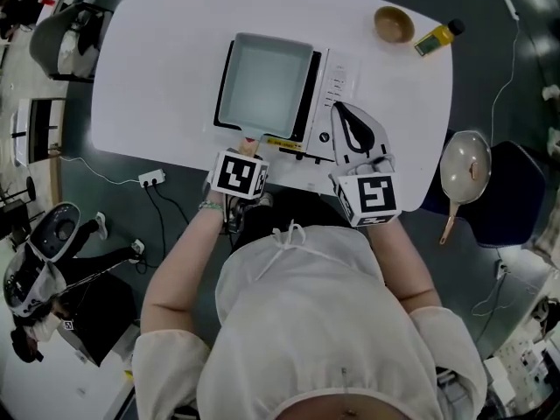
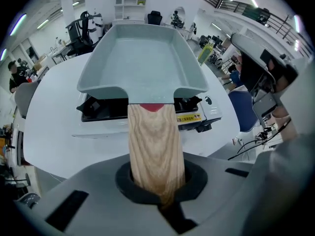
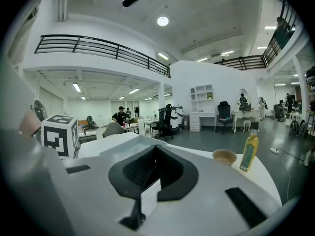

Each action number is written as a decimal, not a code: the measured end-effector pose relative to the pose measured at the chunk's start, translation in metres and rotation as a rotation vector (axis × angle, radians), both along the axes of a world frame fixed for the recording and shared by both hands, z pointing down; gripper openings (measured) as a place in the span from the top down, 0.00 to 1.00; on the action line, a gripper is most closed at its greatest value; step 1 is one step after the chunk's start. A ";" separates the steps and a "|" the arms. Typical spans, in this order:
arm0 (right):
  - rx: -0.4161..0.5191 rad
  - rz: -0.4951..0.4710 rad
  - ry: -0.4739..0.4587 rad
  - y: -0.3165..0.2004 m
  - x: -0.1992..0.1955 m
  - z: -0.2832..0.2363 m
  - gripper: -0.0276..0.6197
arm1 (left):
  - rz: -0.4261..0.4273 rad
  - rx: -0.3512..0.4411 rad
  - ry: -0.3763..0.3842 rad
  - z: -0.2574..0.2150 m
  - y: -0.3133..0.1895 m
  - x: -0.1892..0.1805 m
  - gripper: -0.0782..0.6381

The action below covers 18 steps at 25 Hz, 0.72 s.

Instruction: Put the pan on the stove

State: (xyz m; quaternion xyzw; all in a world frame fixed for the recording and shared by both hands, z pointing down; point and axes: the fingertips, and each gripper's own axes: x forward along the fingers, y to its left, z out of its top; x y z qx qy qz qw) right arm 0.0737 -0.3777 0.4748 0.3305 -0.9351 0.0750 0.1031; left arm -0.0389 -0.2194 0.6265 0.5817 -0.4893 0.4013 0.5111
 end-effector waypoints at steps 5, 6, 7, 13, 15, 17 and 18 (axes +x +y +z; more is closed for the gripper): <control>-0.011 0.004 0.000 0.003 -0.005 0.002 0.95 | 0.005 -0.042 0.021 -0.004 0.000 0.000 0.86; -0.009 0.003 0.000 0.004 -0.007 0.001 0.95 | -0.001 -0.048 0.035 -0.004 0.000 0.001 0.86; -0.006 0.003 0.001 0.006 -0.008 0.000 0.95 | -0.011 -0.055 0.057 -0.005 0.001 0.002 0.86; 0.008 0.029 0.010 0.009 -0.007 -0.005 0.95 | -0.075 -0.100 0.202 -0.015 -0.002 0.013 0.85; 0.013 0.045 0.012 0.011 -0.004 -0.008 0.95 | -0.084 -0.095 0.227 -0.018 -0.004 0.014 0.83; 0.022 0.061 0.015 0.014 -0.003 -0.011 0.95 | -0.079 -0.081 0.253 -0.022 -0.005 0.016 0.74; 0.026 0.069 0.018 0.016 -0.002 -0.013 0.95 | -0.075 -0.073 0.269 -0.024 -0.006 0.017 0.70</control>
